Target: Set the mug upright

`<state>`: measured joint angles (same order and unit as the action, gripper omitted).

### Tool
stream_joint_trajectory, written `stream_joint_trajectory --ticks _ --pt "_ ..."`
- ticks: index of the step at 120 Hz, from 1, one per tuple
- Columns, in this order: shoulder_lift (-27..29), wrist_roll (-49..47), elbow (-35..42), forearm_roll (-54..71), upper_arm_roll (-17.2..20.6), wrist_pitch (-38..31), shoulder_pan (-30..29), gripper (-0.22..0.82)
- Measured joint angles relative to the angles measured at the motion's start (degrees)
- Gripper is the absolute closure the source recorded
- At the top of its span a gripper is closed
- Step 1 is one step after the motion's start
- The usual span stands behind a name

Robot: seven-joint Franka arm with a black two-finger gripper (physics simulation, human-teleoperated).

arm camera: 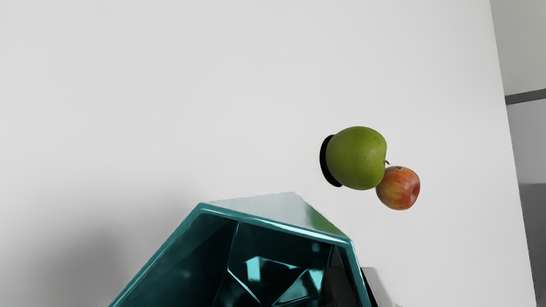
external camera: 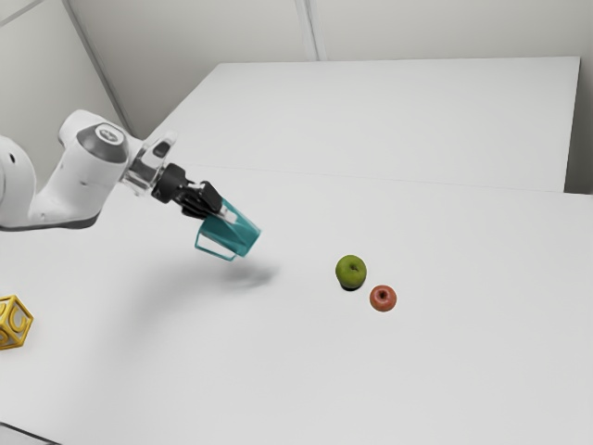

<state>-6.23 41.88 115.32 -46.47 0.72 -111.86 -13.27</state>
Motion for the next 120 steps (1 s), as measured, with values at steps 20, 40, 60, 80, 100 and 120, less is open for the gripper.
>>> stream_joint_trajectory --ticks 20,40,60,80,100,120 --pt "2.6 -5.0 0.0 12.0 0.1 0.8 1.9 0.78" --pt "5.2 -11.0 0.9 22.0 2.1 0.9 2.8 0.78" --pt "7.4 -17.2 3.6 29.6 4.2 -0.2 3.7 0.78" --pt "8.0 -22.7 7.5 35.2 6.2 -5.4 4.6 0.78" --pt "8.1 -27.3 10.0 39.5 7.2 -11.8 5.0 0.78" --pt "8.0 -31.7 12.0 43.7 7.5 -17.4 4.4 0.78"
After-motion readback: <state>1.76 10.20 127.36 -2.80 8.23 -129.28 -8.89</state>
